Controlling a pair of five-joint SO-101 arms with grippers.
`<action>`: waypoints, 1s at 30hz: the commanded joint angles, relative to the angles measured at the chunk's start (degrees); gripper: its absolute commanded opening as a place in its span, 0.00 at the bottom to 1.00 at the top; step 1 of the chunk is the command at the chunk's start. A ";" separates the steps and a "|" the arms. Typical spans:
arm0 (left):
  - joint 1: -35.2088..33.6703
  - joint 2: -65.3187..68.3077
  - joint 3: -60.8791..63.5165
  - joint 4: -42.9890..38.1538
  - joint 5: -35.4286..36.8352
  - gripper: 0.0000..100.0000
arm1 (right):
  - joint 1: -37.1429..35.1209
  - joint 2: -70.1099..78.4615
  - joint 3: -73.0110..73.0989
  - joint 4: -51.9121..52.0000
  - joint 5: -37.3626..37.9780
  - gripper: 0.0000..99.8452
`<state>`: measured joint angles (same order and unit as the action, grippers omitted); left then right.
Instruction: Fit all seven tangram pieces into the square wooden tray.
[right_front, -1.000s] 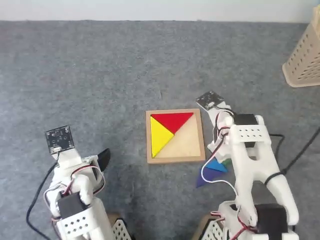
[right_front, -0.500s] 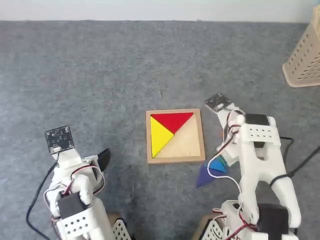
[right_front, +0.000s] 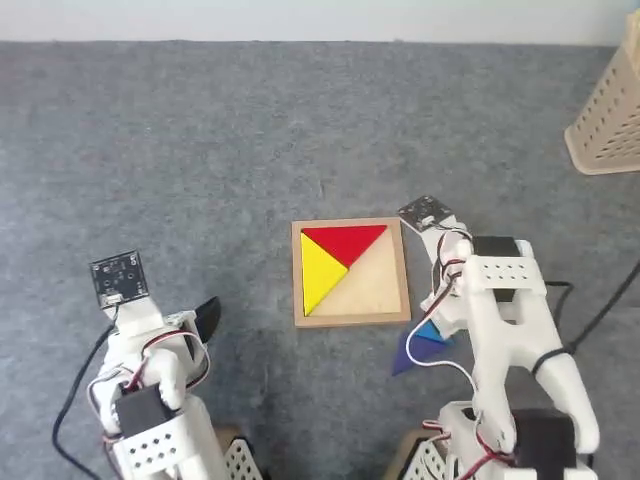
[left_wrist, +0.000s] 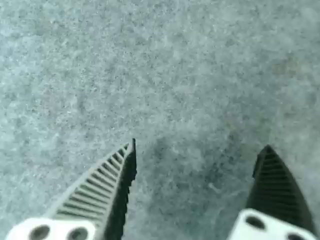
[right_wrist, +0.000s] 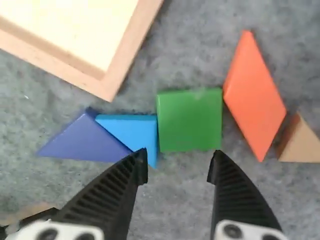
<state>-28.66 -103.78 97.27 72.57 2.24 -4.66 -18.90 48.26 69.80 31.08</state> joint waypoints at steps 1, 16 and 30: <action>0.09 -0.70 -0.75 -0.09 -0.09 0.35 | -0.48 -1.89 0.00 -1.89 -4.13 0.21; 0.09 -0.70 -0.75 -0.09 -0.09 0.35 | 1.80 7.43 -12.40 -0.22 0.26 0.21; 0.09 -0.70 -0.75 -0.09 -0.09 0.35 | 3.91 16.13 -24.62 4.53 28.31 0.21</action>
<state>-28.66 -103.78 97.27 72.57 2.24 -3.25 -5.89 26.46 76.84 55.69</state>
